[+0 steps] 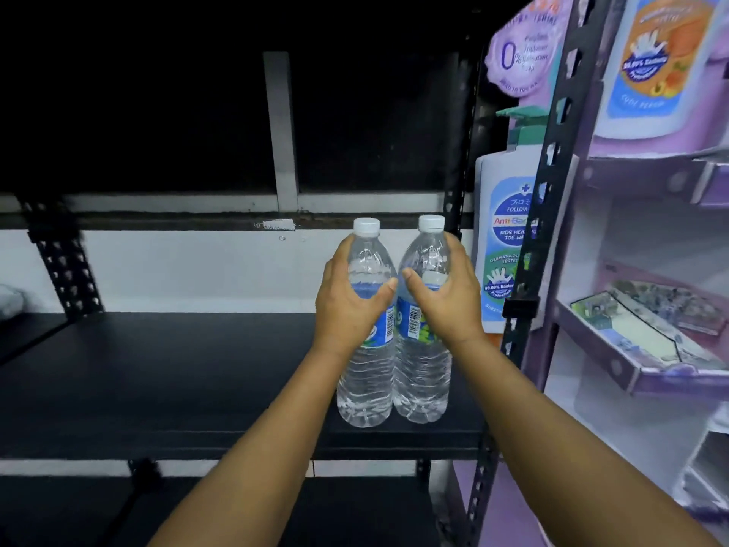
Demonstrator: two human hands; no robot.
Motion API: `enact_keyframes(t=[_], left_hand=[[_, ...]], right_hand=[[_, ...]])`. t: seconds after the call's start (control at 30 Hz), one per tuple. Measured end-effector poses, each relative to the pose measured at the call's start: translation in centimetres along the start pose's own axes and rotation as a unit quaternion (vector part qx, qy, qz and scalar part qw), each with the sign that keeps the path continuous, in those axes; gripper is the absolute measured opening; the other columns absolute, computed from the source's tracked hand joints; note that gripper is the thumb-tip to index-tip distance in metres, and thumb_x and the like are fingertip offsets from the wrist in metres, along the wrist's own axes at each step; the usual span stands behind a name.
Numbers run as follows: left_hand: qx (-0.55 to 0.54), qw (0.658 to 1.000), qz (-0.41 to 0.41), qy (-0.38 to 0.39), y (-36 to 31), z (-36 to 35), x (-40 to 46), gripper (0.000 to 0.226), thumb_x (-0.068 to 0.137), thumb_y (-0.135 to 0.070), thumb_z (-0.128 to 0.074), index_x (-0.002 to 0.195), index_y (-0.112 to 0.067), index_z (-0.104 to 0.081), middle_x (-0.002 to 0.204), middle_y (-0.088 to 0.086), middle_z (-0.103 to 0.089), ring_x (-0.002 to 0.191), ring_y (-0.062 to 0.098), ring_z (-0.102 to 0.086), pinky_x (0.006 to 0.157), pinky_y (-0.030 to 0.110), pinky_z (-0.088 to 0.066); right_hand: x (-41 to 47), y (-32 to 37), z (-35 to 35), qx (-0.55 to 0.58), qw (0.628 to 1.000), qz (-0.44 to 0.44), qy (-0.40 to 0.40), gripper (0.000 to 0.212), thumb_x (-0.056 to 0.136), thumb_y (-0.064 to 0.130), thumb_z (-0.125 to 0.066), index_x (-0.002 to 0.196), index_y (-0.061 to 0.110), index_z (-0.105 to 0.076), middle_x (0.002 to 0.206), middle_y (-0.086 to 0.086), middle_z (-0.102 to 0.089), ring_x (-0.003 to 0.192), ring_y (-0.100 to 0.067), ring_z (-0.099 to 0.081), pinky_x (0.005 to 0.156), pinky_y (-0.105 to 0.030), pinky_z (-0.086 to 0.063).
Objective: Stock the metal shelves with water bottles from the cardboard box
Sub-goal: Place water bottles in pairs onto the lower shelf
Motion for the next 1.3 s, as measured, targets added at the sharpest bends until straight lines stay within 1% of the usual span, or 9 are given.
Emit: enact_keyframes(t=[0.07,0.17,0.47,0.57,0.8,0.93,1.03,1.2,1.3], left_hand=[[0.007,1.000,-0.011,-0.011,0.1,0.0,-0.1,0.080,0.080,-0.035,-0.075,0.147,-0.030,-0.032,0.139,-0.004,-0.048,0.121,0.015,-0.051,0.098,0.027,-0.044],[0.007,1.000,-0.024,-0.013,0.3,0.0,0.1,0.080,0.080,-0.038,-0.074,0.148,-0.031,-0.031,0.143,-0.002,-0.046,0.125,0.020,-0.050,0.102,0.035,-0.044],[-0.002,1.000,-0.026,-0.005,0.6,0.0,0.3,0.079,0.079,-0.043,-0.074,0.145,-0.032,-0.032,0.144,-0.004,-0.044,0.127,0.019,-0.049,0.100,0.031,-0.043],[-0.009,0.999,-0.033,0.012,0.4,0.0,0.4,0.079,0.080,-0.040,-0.075,0.146,-0.030,-0.032,0.144,-0.003,-0.045,0.130,0.017,-0.046,0.098,0.026,-0.039],[-0.030,0.997,-0.028,0.061,0.6,0.6,0.6,0.086,0.075,-0.044,-0.078,0.141,-0.035,-0.024,0.144,-0.006,-0.042,0.126,0.015,-0.048,0.099,0.032,-0.047],[-0.050,0.992,-0.041,0.109,0.7,1.1,0.2,0.084,0.077,-0.040,-0.079,0.137,-0.049,-0.021,0.145,-0.012,-0.039,0.125,0.008,-0.046,0.093,0.019,-0.045],[-0.070,0.989,-0.040,0.128,0.9,1.0,-0.3,0.090,0.077,-0.040,-0.078,0.128,-0.069,-0.010,0.143,-0.018,-0.033,0.125,0.006,-0.045,0.096,0.023,-0.048],[-0.078,0.989,-0.018,0.122,2.3,0.6,-1.8,0.105,0.075,-0.041,-0.080,0.140,-0.061,0.001,0.147,-0.022,-0.023,0.132,0.000,-0.035,0.102,0.022,-0.041],[-0.062,0.991,0.002,0.116,3.2,0.4,-3.1,0.116,0.072,-0.045,-0.081,0.136,-0.065,0.014,0.147,-0.021,-0.021,0.132,0.002,-0.035,0.104,0.028,-0.041]], right_hand=[[-0.1,-0.2,-0.1,-0.002,1.000,0.005,-0.002,0.073,0.082,0.043,-0.071,0.143,0.027,-0.034,0.141,0.009,-0.045,0.125,-0.007,-0.044,0.101,-0.025,-0.035],[-0.1,-0.4,0.0,0.010,1.000,-0.007,-0.011,0.073,0.078,0.044,-0.073,0.135,0.027,-0.031,0.126,0.006,-0.051,0.109,-0.014,-0.053,0.089,-0.028,-0.042],[-0.4,-0.2,-0.1,0.020,0.999,-0.017,-0.022,0.063,0.077,0.040,-0.075,0.120,0.031,-0.030,0.112,0.005,-0.051,0.098,-0.014,-0.055,0.080,-0.027,-0.042],[-0.7,0.2,0.2,0.014,0.999,-0.020,-0.028,0.067,0.078,0.040,-0.075,0.125,0.028,-0.030,0.117,0.003,-0.052,0.102,-0.015,-0.056,0.083,-0.028,-0.043],[-1.5,0.8,0.0,-0.024,0.999,-0.018,-0.030,0.077,0.080,0.044,-0.073,0.141,0.023,-0.029,0.143,0.002,-0.041,0.130,-0.013,-0.040,0.104,-0.029,-0.035],[-3.1,0.7,-0.5,-0.030,0.999,-0.008,-0.025,0.083,0.082,0.042,-0.071,0.148,0.034,-0.021,0.151,0.017,-0.027,0.133,0.003,-0.026,0.105,-0.022,-0.025],[-3.5,0.7,-0.5,-0.017,1.000,-0.004,-0.023,0.087,0.082,0.041,-0.071,0.149,0.040,-0.016,0.152,0.021,-0.023,0.135,0.005,-0.023,0.107,-0.024,-0.024],[-4.4,0.2,-0.5,-0.024,1.000,-0.001,0.006,0.096,0.082,0.036,-0.073,0.149,0.040,-0.006,0.150,0.025,-0.013,0.134,0.009,-0.016,0.106,-0.021,-0.021],[-5.3,-1.0,-0.5,-0.023,1.000,-0.010,0.017,0.106,0.080,0.038,-0.075,0.150,0.041,0.004,0.153,0.022,-0.009,0.136,0.006,-0.014,0.107,-0.025,-0.022]])
Point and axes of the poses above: each hand's wrist, its own x-axis towards the middle knuckle, its own z-axis out of the back of the hand, y = z × x, the point moved 5 cm from there along x, towards the middle knuckle
